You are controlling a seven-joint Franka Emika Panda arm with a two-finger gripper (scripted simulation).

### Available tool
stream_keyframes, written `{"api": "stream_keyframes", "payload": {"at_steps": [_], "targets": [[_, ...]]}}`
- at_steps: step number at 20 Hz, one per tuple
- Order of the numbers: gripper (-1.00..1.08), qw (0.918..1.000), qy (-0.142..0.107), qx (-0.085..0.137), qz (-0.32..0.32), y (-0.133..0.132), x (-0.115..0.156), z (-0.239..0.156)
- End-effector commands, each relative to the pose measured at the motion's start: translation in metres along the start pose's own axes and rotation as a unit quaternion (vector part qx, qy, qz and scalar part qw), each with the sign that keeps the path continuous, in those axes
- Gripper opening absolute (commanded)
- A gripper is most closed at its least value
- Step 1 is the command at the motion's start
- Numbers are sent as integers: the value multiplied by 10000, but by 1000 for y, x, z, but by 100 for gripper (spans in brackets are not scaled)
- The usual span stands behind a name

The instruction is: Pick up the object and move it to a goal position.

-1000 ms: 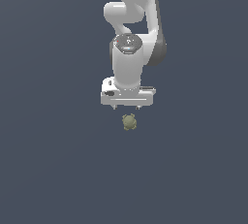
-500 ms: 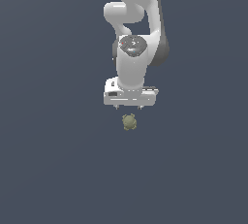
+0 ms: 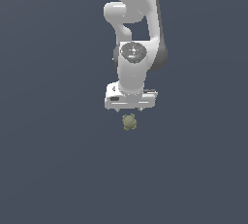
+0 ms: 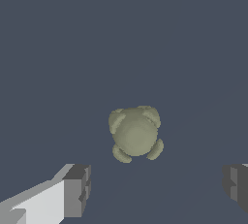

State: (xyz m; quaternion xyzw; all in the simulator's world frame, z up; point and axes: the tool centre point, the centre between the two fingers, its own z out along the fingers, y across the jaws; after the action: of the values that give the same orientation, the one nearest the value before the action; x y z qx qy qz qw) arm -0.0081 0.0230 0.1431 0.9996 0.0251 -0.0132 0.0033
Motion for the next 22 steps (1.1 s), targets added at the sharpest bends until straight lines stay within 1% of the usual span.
{"api": "stream_keyframes", "payload": {"at_steps": [1, 6, 10, 17, 22], "targets": [[100, 9998, 26, 4, -179, -2, 0, 12], [100, 9983, 92, 13, -575, -6, 1, 38], [100, 9970, 124, 17, -759, -8, 0, 50], [100, 9967, 124, 19, -797, -9, 0, 54], [100, 9967, 127, 19, -805, -9, 0, 69]]}}
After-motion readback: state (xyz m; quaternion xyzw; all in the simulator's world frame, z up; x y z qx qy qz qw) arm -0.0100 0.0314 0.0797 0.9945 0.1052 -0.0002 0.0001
